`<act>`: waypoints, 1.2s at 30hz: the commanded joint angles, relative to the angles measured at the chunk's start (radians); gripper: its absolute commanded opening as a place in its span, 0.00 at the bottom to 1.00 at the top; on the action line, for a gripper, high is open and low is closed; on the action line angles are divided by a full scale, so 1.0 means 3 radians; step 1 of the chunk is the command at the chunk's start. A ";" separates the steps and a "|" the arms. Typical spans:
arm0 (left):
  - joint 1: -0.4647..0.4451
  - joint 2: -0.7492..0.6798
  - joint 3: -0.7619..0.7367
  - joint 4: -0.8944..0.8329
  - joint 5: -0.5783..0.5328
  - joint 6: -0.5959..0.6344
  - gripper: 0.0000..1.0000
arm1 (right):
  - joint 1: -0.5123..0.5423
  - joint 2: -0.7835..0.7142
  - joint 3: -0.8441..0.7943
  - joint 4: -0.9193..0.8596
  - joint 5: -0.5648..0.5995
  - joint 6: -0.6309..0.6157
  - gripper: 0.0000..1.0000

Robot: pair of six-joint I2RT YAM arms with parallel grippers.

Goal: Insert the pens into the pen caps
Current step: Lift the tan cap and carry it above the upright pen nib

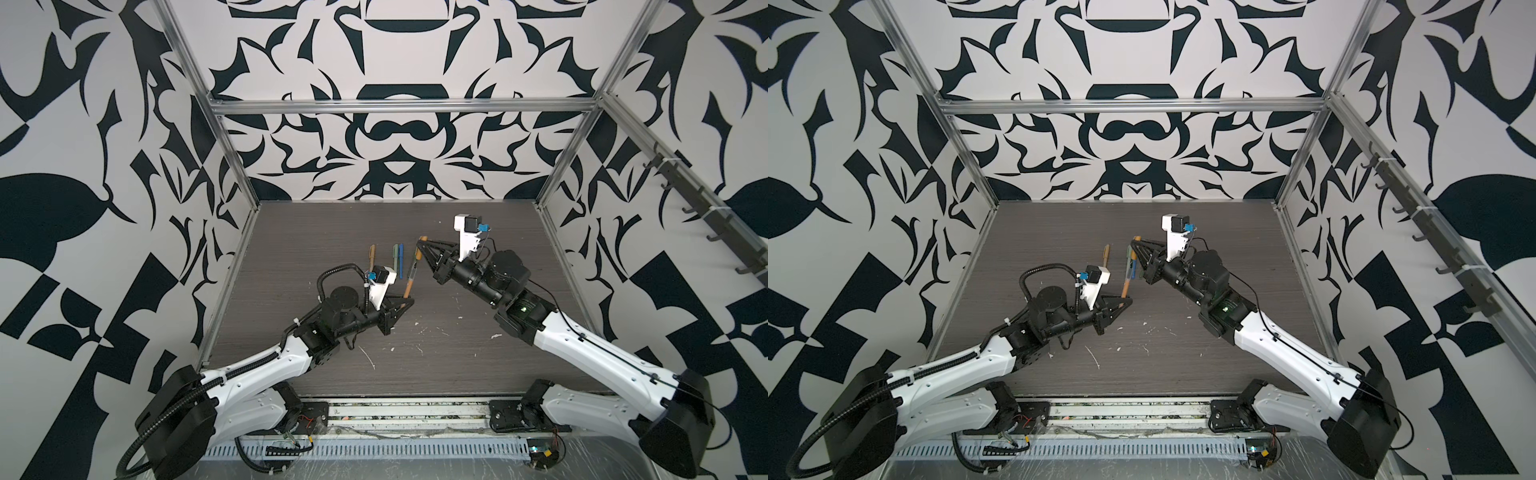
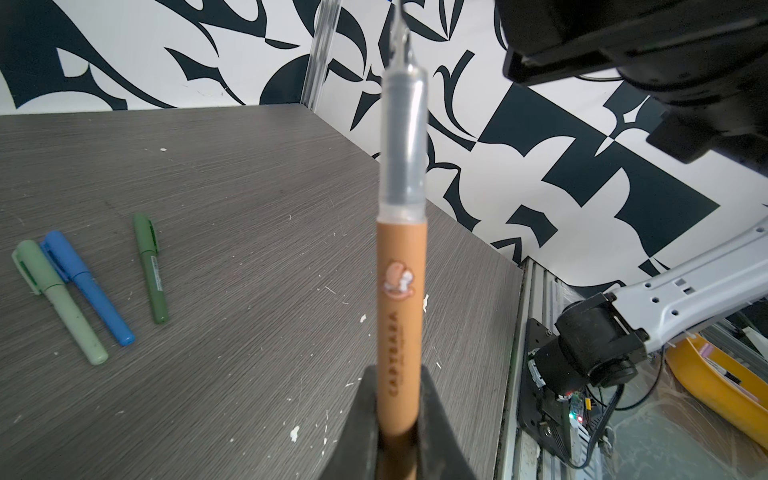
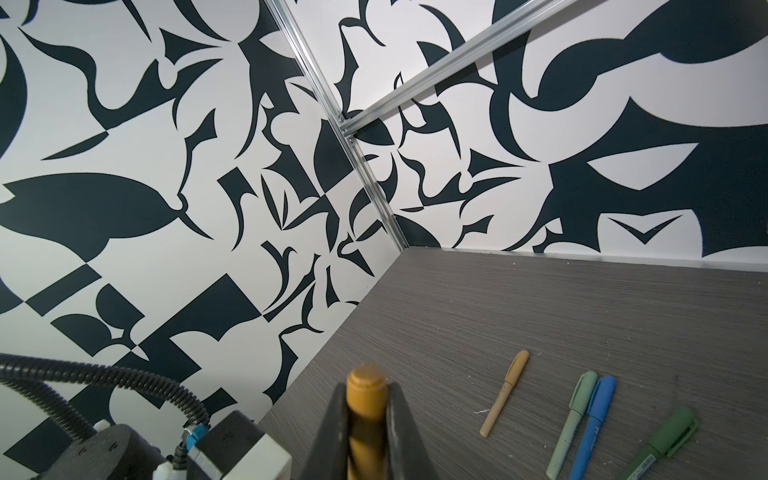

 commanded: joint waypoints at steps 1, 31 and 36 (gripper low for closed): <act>-0.0007 -0.0054 0.0094 0.0063 0.0041 0.0035 0.01 | 0.0029 -0.0027 0.0136 0.0152 -0.0001 0.0035 0.03; -0.0007 -0.0118 0.0088 0.0036 -0.0077 0.0033 0.01 | 0.0053 -0.0056 -0.0021 0.0001 -0.0134 0.0246 0.01; -0.0007 -0.0110 0.0085 0.0078 -0.0104 0.0000 0.01 | 0.0054 -0.0074 -0.0072 -0.0003 -0.0126 0.0281 0.01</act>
